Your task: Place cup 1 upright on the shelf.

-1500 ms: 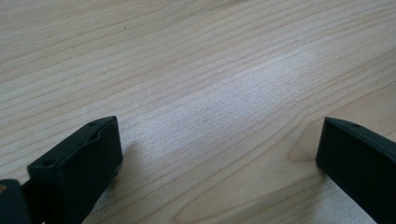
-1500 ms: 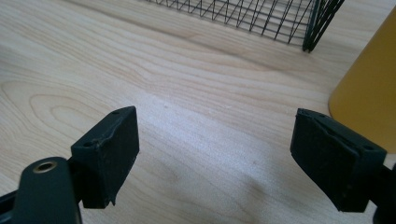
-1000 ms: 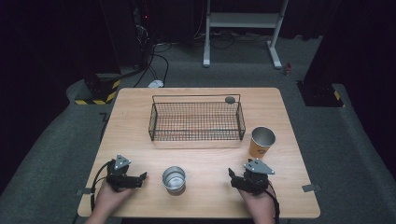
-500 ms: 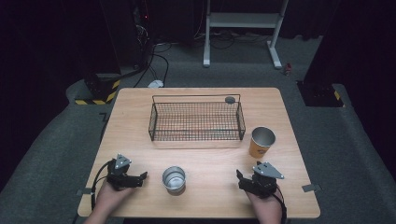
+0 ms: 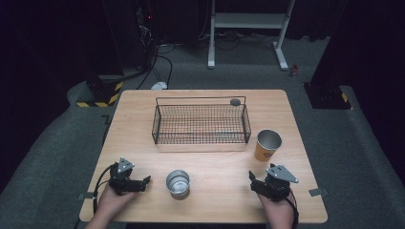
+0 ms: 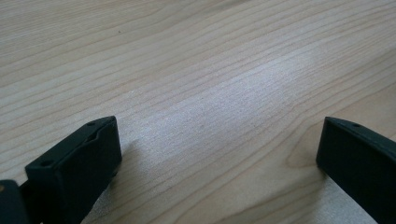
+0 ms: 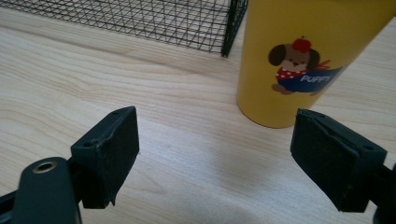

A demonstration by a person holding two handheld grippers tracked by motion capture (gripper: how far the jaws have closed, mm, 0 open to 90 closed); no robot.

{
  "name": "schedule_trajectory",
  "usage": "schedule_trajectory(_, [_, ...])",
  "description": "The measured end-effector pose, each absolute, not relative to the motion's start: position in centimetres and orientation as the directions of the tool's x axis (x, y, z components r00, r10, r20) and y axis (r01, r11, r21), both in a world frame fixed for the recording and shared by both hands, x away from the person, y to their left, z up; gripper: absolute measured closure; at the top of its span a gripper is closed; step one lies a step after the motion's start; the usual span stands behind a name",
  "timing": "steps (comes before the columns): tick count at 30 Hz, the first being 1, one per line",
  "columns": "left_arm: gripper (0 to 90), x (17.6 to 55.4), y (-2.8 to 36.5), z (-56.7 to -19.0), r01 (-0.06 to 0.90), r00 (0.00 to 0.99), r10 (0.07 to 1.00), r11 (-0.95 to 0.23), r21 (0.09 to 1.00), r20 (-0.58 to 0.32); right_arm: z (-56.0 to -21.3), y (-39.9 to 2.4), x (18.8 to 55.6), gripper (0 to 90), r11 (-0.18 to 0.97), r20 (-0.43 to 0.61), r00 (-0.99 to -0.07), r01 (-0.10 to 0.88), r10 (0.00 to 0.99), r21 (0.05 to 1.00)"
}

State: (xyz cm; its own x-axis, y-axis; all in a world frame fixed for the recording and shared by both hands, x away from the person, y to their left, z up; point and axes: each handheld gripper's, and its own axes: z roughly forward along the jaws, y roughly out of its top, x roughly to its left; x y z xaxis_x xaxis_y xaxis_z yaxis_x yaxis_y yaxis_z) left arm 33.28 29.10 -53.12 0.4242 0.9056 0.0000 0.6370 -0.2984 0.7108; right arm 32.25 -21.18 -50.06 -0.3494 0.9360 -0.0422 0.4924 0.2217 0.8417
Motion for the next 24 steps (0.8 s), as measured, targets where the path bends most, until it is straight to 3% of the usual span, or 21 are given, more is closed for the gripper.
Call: schedule_trajectory(24, [0.5, 33.3, 29.1, -53.1, 0.636, 0.425, 0.905, -0.301, 0.711, 0.003, -49.6, -22.5, 33.1, 14.1, 0.19, -0.038, -0.304, 0.487, 0.952, 0.852])
